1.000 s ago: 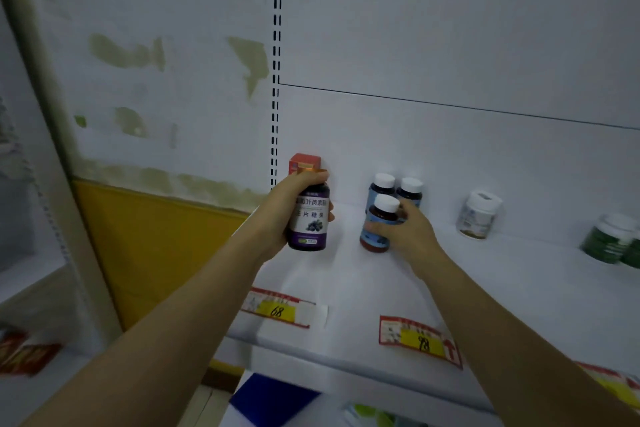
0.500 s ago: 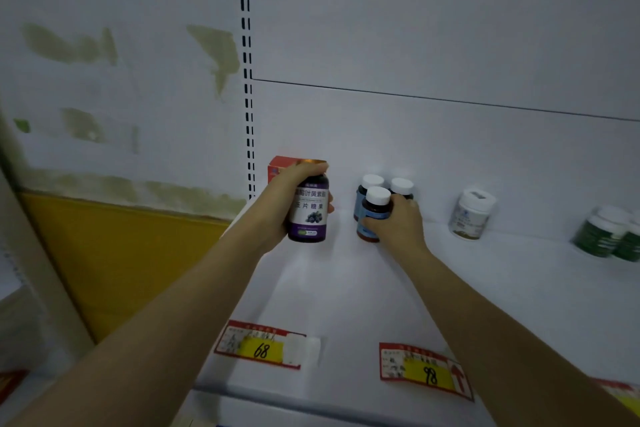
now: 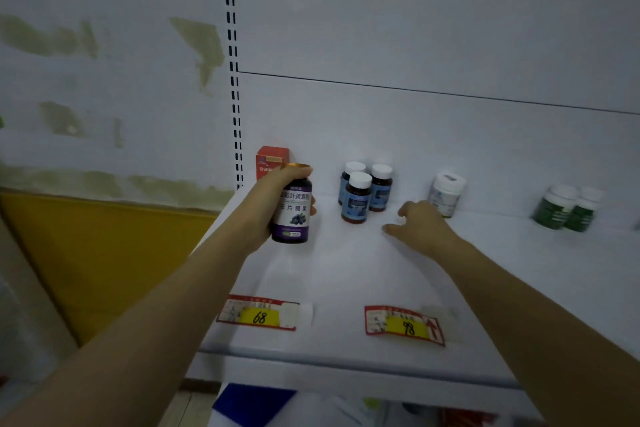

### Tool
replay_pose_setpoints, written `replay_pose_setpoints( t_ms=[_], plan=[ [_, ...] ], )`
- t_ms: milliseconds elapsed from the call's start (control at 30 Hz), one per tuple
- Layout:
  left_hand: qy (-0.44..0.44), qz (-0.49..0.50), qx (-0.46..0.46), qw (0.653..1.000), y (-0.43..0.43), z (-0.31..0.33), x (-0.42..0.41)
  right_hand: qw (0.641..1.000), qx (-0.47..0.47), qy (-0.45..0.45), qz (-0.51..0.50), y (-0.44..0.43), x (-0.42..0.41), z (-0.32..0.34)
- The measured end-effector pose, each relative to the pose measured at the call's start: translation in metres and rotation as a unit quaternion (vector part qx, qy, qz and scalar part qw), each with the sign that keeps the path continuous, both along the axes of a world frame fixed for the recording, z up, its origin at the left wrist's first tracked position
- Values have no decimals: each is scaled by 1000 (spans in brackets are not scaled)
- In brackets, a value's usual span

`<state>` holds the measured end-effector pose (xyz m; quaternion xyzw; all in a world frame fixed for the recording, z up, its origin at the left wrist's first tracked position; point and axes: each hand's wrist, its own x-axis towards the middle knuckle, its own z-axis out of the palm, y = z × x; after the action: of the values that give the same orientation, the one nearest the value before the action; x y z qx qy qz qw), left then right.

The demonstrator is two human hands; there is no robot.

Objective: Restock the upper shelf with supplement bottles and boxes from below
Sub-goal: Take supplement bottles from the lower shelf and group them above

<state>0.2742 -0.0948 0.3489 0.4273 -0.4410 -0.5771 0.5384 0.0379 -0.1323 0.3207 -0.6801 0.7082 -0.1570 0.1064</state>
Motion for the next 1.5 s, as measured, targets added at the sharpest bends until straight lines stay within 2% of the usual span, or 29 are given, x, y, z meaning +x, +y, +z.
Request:
replay_pose_setpoints(
  t_ms=[100, 233, 567, 867, 1067, 1233, 1500],
  plan=[
    [-4, -8, -6, 1000, 20, -1, -11, 997, 25, 66, -5, 32, -22, 10],
    [-18, -52, -21, 998, 46, 2, -37, 993, 34, 106, -32, 86, -54, 21],
    [9, -222, -11, 975, 97, 3, -179, 977, 66, 121, -161, 232, -161, 36],
    [30, -331, 15, 943, 148, 5, -346, 953, 73, 91, -279, 340, -305, 35],
    [27, -363, 15, 931, 174, 3, -476, 946, 77, 90, -302, 377, -414, 25],
    [65, -369, 29, 927, 193, 12, -590, 945, 96, 82, -303, 397, -519, 21],
    [53, -355, 45, 932, 166, 8, -704, 946, 80, 80, -304, 372, -644, 30]
  ],
)
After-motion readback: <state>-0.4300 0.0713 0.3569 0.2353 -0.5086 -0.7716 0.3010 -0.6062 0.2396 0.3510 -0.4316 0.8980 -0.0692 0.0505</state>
